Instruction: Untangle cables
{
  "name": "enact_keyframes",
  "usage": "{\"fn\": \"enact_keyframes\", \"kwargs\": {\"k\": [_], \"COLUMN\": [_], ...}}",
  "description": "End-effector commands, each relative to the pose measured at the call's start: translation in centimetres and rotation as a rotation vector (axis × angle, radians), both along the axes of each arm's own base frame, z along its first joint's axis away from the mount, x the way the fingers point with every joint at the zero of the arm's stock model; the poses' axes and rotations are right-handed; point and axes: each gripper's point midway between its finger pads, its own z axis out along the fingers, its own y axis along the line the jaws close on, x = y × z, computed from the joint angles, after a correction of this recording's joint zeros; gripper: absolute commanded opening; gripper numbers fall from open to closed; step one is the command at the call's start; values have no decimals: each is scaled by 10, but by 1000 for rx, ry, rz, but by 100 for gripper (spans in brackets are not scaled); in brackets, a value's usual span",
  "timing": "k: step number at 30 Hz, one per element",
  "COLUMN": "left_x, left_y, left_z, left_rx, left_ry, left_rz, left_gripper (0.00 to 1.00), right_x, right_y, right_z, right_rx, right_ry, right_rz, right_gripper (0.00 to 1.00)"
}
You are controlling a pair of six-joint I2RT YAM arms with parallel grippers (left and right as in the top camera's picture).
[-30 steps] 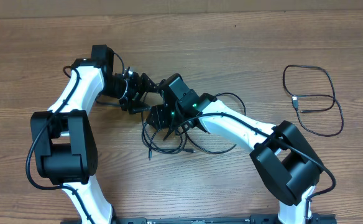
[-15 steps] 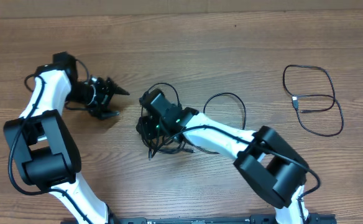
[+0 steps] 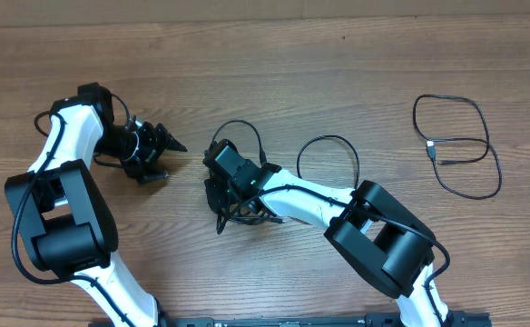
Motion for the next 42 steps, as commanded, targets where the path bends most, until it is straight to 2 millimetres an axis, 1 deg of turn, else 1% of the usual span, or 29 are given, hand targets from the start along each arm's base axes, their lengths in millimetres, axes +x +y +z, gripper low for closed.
{"fn": "enact_keyframes", "kwargs": {"k": [1,3,6,9,12,13,15,18,21,25,30,33,38,42], "left_x": [-12,-19,-27,-34,-43,-46,-49,-49,-47,-40,-31,-29,-23,-10], "left_y": [-7,-11,-13,-15,-17,-18,-22,-32,-40,-48,-58,-60,-57,-54], "left_z": [-6,-11,-17,-22,-26,-27,-29,-30,-29,-21,-10,-8,-11,-14], "left_rx": [6,1,4,-6,-16,-20,-40,-96,-143,-210,-296,-313,-293,-278], "left_ry": [-20,-5,18,41,67,73,79,61,39,3,-37,-33,-46,-44], "left_rz": [-101,-118,-125,-125,-124,-124,-122,-113,-105,-89,-66,-49,-33,31], "left_gripper": [75,76,77,77,77,78,78,79,80,80,80,79,77,76], "right_x": [-2,1,8,18,21,21,21,19,22,27,23,23,24,25], "right_y": [-1,0,-2,-9,-16,-17,-21,-26,-33,-38,-36,-36,-36,-36], "right_z": [5,23,64,107,136,141,146,146,144,143,146,146,148,148], "right_rx": [20,60,143,222,284,297,318,339,333,332,357,358,364,365], "right_ry": [25,23,4,-33,-40,-35,-14,34,51,52,76,77,70,68], "right_rz": [13,17,19,9,13,17,24,36,23,8,29,31,32,31], "right_gripper": [4,4,4,4,4,4,4,4,4,4,4,4,4,4]}}
